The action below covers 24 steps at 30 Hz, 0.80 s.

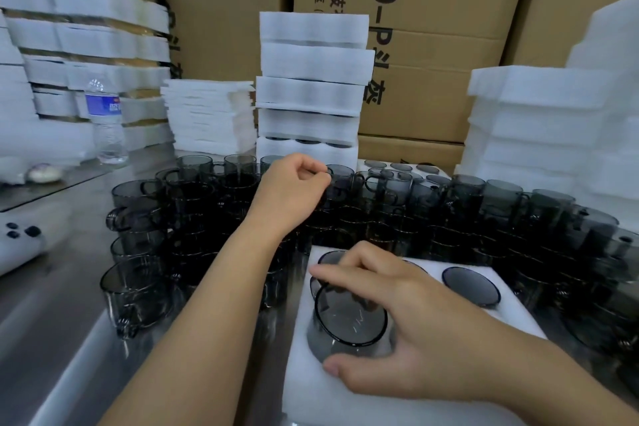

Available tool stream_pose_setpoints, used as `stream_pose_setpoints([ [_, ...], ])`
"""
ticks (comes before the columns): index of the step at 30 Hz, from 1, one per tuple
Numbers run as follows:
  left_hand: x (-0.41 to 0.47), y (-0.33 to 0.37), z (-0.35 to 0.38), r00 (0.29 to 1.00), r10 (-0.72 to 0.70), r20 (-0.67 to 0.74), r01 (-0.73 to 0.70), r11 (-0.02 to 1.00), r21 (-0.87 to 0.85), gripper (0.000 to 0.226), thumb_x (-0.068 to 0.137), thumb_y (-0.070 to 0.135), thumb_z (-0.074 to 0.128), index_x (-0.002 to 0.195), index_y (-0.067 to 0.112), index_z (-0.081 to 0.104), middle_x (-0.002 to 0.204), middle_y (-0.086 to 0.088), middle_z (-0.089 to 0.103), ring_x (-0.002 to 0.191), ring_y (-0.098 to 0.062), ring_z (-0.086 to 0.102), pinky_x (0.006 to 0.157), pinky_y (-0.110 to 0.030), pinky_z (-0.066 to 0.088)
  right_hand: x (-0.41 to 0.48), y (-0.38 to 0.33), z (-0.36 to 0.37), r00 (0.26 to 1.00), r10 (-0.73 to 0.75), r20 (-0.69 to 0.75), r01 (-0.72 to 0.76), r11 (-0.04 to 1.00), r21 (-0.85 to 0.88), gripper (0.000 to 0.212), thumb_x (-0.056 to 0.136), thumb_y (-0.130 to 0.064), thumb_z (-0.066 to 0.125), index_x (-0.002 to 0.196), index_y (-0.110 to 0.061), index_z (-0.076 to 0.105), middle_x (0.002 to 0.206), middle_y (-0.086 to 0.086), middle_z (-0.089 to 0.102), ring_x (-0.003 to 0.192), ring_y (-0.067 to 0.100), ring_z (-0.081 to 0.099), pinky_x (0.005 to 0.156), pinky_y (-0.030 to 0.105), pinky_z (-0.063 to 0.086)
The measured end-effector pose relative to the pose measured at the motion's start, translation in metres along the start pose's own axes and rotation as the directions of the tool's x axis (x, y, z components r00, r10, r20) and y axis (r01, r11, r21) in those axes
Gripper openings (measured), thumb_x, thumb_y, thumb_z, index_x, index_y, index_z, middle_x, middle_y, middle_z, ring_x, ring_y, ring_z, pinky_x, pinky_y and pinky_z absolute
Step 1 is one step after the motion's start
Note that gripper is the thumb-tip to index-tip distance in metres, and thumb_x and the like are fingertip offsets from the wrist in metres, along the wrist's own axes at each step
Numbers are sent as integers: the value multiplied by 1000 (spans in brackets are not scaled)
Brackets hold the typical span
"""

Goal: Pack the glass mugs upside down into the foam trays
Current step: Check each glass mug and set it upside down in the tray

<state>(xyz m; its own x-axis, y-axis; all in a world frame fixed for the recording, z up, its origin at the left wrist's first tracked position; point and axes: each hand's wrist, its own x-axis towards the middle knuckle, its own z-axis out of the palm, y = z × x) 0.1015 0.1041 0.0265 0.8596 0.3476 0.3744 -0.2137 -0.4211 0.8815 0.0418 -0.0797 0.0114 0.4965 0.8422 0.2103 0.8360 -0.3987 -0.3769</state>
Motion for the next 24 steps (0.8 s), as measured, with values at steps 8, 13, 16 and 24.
stream_pose_setpoints([
  [8, -9, 5, 1, 896, 2, 445, -51, 994, 100, 8, 88, 33, 63, 93, 30, 68, 82, 15, 74, 58, 5, 61, 50, -10, 45, -1, 0, 7, 999, 47, -22, -48, 996, -75, 82, 74, -78, 46, 145, -43, 28, 106, -26, 28, 109, -1, 33, 89, 8, 29],
  [13, -12, 5, 2, 830, -28, 556, -36, 994, 105, 10, 89, 33, 63, 95, 27, 69, 75, 15, 72, 64, 2, 62, 56, -14, 48, -1, -2, 8, 973, 83, -217, -90, 996, -24, 63, 74, -75, 35, 125, -43, 53, 102, -24, 37, 110, 1, 40, 95, 17, 30],
  [16, -14, 5, 4, 787, -53, 614, -31, 992, 126, 11, 88, 31, 65, 96, 25, 69, 79, 8, 73, 67, 0, 64, 62, -18, 50, -1, -3, 8, 966, 116, -230, -121, 993, -7, 56, 69, -74, 42, 111, -42, 61, 100, -23, 41, 106, 0, 42, 92, 17, 32],
  [24, -15, 5, 8, 777, -65, 627, -39, 988, 150, 9, 88, 28, 67, 96, 24, 67, 66, 16, 68, 58, 4, 61, 51, -7, 42, 0, 1, 7, 973, 176, -146, -181, 983, -20, 72, 57, -88, 39, 112, -45, 59, 99, -26, 37, 94, -4, 39, 77, 16, 30],
])
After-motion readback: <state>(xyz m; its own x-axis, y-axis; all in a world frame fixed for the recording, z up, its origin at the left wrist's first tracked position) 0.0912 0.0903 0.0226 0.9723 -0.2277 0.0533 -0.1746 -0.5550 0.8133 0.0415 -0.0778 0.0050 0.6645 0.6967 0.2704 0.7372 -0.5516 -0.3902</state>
